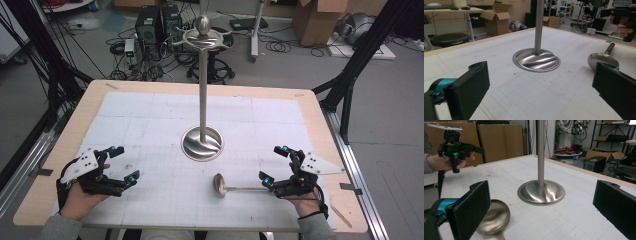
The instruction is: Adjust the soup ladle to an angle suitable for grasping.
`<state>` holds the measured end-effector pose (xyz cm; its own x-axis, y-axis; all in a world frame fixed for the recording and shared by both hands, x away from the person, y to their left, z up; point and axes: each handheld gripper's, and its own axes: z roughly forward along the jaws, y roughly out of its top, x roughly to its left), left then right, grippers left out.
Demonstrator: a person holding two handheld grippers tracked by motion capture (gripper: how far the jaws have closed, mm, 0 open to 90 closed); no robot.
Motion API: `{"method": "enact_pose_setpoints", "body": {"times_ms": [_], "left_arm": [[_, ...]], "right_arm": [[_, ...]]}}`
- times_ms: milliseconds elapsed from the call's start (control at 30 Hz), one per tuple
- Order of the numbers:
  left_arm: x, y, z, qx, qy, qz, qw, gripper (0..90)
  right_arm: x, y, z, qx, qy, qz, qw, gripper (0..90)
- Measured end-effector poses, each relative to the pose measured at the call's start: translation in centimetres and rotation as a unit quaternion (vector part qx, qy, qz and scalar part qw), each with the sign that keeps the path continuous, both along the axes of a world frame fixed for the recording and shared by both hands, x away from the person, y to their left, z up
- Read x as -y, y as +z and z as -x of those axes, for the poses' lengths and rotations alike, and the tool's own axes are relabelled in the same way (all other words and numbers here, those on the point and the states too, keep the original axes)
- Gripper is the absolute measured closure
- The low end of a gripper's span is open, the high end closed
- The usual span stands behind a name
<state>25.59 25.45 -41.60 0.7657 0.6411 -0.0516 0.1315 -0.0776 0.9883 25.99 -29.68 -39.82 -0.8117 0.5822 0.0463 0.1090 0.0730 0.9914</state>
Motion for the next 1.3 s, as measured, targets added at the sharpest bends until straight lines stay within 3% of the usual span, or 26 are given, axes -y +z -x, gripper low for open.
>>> {"method": "enact_pose_setpoints", "body": {"times_ms": [567,700,833,1033,1100,1167,1300], "left_arm": [[0.1,0.0,-0.1,0.001,0.003,-0.003,1.0000,1.7],[0.1,0.0,-0.2,0.001,0.003,-0.003,1.0000,1.7],[0.2,0.0,-0.3,0.000,0.005,-0.002,1.0000,1.7],[0.3,-0.1,-0.5,-0.008,0.018,-0.006,0.9998,1.7],[0.4,-0.1,-0.5,-0.009,0.018,-0.007,0.9998,1.7],[0.5,-0.1,-0.6,-0.008,0.016,-0.008,0.9998,1.7],[0.7,-0.1,-0.7,-0.010,0.015,-0.011,0.9998,1.7]], "right_arm": [[0.2,0.0,0.1,-0.002,-0.003,0.008,1.0000,0.5],[0.5,-0.1,0.4,0.000,-0.013,0.016,0.9998,0.7],[1.0,-0.3,0.6,-0.006,-0.017,0.041,0.9990,4.2],[2.0,-0.6,1.4,-0.018,-0.026,0.041,0.9987,5.0],[2.6,-0.8,1.7,-0.024,-0.029,0.043,0.9983,7.5],[3.2,-1.0,2.1,-0.029,-0.027,0.053,0.9978,18.8],[4.2,-1.4,2.5,-0.038,-0.031,0.058,0.9971,28.9]]}}
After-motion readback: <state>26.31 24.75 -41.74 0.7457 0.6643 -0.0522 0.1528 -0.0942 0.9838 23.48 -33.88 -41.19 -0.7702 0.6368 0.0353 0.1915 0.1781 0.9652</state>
